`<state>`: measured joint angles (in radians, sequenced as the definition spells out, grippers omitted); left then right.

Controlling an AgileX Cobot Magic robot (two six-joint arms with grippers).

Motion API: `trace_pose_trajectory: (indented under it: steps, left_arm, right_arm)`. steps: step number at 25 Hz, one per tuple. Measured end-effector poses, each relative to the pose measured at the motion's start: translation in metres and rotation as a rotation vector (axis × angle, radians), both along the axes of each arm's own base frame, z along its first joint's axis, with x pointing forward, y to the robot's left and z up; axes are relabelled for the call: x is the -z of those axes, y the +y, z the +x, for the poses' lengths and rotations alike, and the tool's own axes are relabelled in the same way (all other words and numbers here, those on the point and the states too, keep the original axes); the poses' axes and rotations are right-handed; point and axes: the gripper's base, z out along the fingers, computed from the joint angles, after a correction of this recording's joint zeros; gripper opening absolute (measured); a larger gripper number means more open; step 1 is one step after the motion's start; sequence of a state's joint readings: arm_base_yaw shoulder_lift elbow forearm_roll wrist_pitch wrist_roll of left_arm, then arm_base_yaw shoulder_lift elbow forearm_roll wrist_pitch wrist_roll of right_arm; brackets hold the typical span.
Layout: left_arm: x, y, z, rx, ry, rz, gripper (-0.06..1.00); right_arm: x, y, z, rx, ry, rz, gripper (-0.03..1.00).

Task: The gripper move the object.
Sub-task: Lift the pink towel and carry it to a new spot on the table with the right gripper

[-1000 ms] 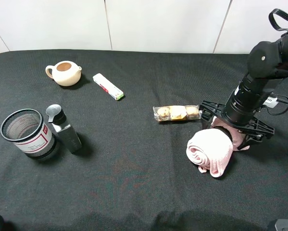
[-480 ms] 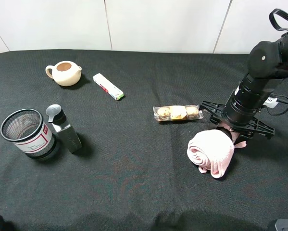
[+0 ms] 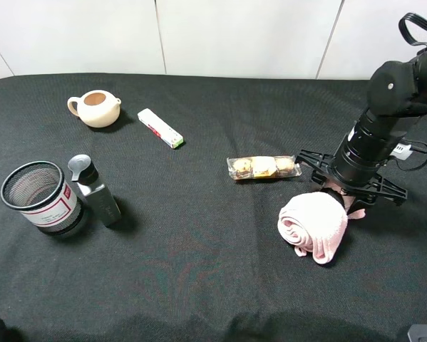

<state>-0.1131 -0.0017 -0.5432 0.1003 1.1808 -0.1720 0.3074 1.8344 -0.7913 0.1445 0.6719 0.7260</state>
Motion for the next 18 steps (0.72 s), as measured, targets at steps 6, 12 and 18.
trace_pose_trajectory:
  steps: [6,12,18]
  left_arm:
    - [0.0000,0.0000,0.0000,0.000,0.000,0.000,0.83]
    - [0.0000,0.0000,0.0000,0.000,0.000,0.000,0.83]
    - [0.0000,0.0000,0.0000,0.000,0.000,0.000,0.83]
  right_arm:
    - [0.0001,-0.0013,0.0003,-0.020,-0.004,-0.013,0.40]
    - [0.0001,-0.0017,0.0003,-0.029,-0.006,-0.019,0.40]
    - [0.0001,-0.0017,0.0003,-0.038,-0.007,-0.018,0.40]
